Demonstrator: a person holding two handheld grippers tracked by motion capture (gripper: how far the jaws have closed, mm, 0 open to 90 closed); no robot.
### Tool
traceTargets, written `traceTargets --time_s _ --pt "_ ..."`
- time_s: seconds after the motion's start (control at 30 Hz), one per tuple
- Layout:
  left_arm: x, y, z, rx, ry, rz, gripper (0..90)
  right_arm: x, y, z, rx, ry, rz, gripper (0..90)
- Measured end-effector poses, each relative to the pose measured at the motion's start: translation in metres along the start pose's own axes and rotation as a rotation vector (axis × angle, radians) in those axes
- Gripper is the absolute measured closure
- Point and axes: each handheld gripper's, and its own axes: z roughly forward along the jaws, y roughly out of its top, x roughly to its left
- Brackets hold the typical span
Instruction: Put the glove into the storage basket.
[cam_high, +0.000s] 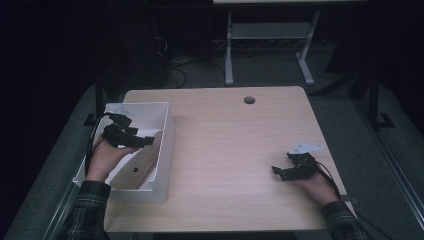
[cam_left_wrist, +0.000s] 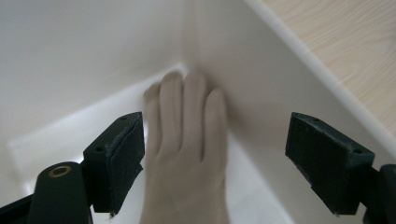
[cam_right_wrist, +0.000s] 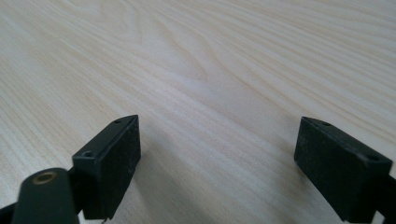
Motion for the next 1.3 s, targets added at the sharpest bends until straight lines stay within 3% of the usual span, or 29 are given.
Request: traceTargets --time_s 0.23,0.57,0.73,0.93,1.3 --pt "-0.017 0.021 -0.003 -0.058 -0.051 0.008 16.0 0.000 0.001 0.002 -0.002 0.005 -0.003 13.0" --pt "-0.053 0.042 0.000 -0.101 -0.089 0.054 16.0 0.000 0.001 0.002 -0.003 0.009 -0.007 13.0" --pt "-0.072 0.051 0.003 -0.119 -0.131 0.072 16.0 0.000 0.001 0.002 -0.004 0.012 -0.010 12.9" --pt "-0.096 0.058 0.015 -0.132 -0.163 0.091 16.0 0.000 0.001 0.002 -0.004 0.011 -0.011 13.0" --pt "-0.141 0.056 0.058 -0.075 -0.216 0.148 16.0 0.001 0.001 0.002 -0.003 0.015 -0.010 13.0"
